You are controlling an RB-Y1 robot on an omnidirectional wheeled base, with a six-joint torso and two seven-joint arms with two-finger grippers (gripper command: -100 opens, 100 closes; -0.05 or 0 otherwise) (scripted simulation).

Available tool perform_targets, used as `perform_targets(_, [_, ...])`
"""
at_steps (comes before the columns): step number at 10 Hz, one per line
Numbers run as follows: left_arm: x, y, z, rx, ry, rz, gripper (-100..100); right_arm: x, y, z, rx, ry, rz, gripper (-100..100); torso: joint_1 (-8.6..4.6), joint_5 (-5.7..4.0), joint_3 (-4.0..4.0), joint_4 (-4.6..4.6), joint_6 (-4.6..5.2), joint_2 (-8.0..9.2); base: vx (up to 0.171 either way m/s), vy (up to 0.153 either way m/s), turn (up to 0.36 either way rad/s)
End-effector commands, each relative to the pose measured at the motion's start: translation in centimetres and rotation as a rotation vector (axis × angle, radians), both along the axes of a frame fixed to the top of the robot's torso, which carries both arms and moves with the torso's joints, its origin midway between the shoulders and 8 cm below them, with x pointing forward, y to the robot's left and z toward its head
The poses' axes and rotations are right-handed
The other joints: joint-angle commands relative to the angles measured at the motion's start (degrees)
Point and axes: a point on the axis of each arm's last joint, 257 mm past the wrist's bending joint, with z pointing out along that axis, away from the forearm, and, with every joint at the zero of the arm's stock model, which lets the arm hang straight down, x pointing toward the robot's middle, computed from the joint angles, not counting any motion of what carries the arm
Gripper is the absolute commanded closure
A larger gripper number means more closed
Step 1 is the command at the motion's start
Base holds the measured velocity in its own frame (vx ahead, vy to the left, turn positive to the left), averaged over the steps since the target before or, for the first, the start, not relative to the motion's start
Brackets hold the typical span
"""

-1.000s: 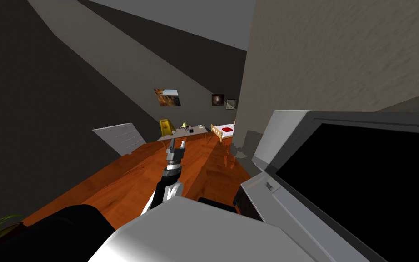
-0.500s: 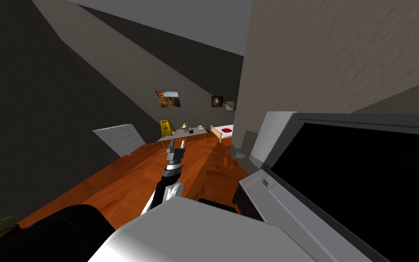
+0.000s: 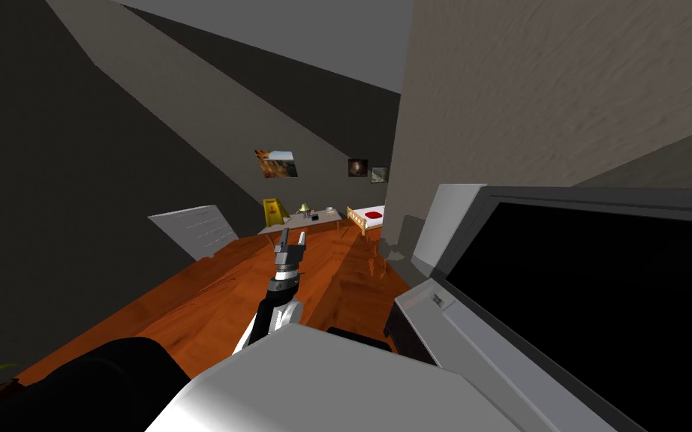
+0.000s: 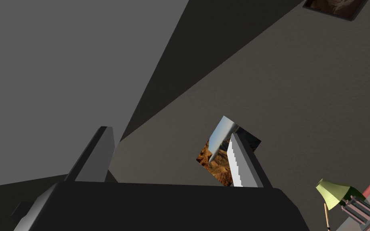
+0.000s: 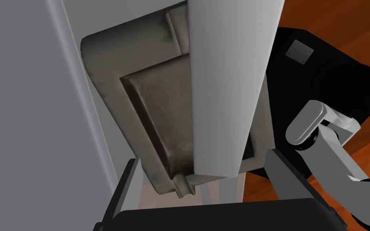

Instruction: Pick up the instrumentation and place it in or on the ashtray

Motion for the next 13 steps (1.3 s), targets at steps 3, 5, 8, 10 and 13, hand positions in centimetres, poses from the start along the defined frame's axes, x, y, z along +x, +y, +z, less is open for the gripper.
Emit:
perform_targets(3, [0.0,0.0,0.0,0.0,0.0,0.0,0,0.8,-1.1,2.0,0.004,-0.003,0.015,-100,0.01,0.01,0.0,0.0,0.01,0.0,0.008,0.025,-0.035])
perform_targets(5, [0.0,0.0,0.0,0.0,0.0,0.0,0,1.1,-1.5,2.9,0.007,-0.004,0.022,-100,0.03,0.02,0.0,0.0,0.0,-0.01,0.009,0.027,-0.041])
perform_targets(8, [0.0,0.0,0.0,0.0,0.0,0.0,0,1.2,-1.5,2.9,0.006,-0.004,0.021,0,-0.07,-0.03,0.01,0.0,0.0,0.01,0.002,0.004,0.0])
perform_targets(10, [0.0,0.0,0.0,0.0,0.0,0.0,0,1.2,-1.5,2.9,0.006,-0.004,0.021,0,-0.09,-0.03,0.01,0.01,0.0,0.03,0.0,0.0,0.0])
perform_targets(13, [0.0,0.0,0.0,0.0,0.0,0.0,0,1.2,-1.5,2.9,0.006,-0.004,0.021,0,-0.1,-0.03,0.02,0.01,0.0,0.03,0.0,0.0,0.0])
